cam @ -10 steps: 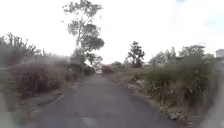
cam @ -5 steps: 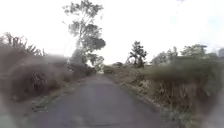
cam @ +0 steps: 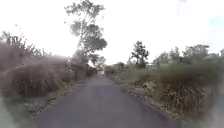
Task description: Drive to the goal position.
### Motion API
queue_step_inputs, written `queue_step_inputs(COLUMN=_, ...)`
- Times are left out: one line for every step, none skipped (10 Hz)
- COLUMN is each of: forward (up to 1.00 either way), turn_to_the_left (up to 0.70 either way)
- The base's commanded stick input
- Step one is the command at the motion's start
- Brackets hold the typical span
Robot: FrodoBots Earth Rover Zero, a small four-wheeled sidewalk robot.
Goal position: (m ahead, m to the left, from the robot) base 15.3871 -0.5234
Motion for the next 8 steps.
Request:
queue_step_inputs(forward=0.50, turn_to_the_left=0.01)
queue_step_inputs(forward=0.50, turn_to_the_left=0.01)
queue_step_inputs(forward=0.50, turn_to_the_left=0.01)
queue_step_inputs(forward=0.50, turn_to_the_left=0.01)
queue_step_inputs(forward=0.50, turn_to_the_left=0.01)
queue_step_inputs(forward=0.50, turn_to_the_left=0.01)
queue_step_inputs(forward=0.50, turn_to_the_left=0.01)
queue_step_inputs(forward=0.50, turn_to_the_left=0.01)
